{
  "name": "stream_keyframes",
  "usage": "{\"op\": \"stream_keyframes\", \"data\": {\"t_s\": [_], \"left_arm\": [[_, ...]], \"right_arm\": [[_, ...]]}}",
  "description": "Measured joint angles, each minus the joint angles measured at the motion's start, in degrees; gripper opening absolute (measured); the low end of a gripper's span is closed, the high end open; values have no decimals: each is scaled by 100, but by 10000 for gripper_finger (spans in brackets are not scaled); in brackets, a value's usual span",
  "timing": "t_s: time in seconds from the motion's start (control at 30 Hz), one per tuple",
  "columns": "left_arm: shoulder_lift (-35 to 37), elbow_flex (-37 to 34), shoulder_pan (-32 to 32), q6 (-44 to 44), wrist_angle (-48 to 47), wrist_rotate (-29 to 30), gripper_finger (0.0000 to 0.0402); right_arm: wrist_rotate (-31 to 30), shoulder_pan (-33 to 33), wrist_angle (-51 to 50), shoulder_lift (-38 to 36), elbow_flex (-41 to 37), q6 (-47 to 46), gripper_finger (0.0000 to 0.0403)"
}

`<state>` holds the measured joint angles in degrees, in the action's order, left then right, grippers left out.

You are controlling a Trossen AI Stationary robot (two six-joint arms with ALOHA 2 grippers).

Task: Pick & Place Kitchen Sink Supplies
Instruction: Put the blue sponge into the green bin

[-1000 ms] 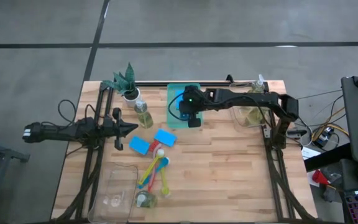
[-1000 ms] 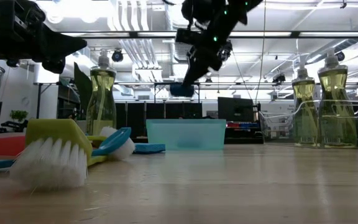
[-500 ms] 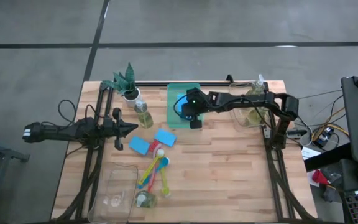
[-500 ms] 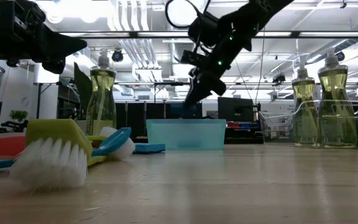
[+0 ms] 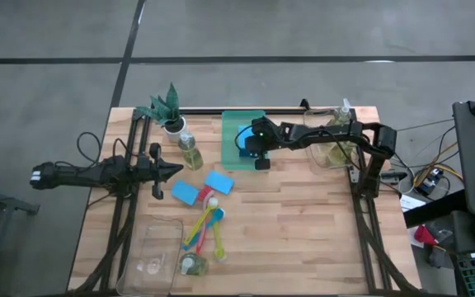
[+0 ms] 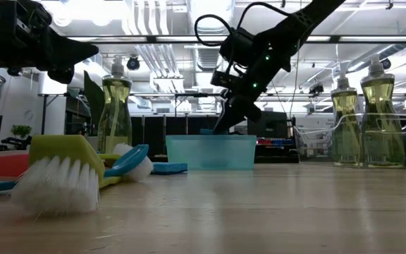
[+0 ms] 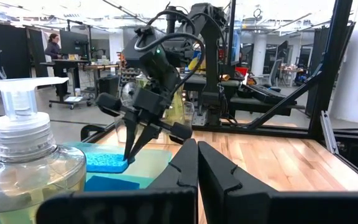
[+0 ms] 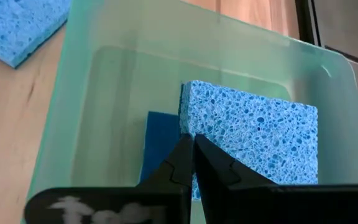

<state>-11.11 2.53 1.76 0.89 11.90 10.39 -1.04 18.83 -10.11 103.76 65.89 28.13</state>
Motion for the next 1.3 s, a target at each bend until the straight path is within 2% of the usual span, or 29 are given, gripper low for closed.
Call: {"op": "stream_keyframes", "data": {"t_s": [0.2, 0.37, 0.83, 1.3], "left_arm": [[-2, 2, 0, 0, 0, -2, 3], [-2, 2, -1, 1, 1, -1, 3], [-2, 2, -2, 2, 0, 0, 3], [-2, 0, 0, 2, -11, -2, 3]], "right_arm": [[2, 42, 73, 68, -61, -97, 8], [0, 31, 43, 423, 32, -72, 8], [-9, 31, -496, 1123, 847, -84, 8], [-114, 31, -918, 1168, 1165, -291, 13]]}}
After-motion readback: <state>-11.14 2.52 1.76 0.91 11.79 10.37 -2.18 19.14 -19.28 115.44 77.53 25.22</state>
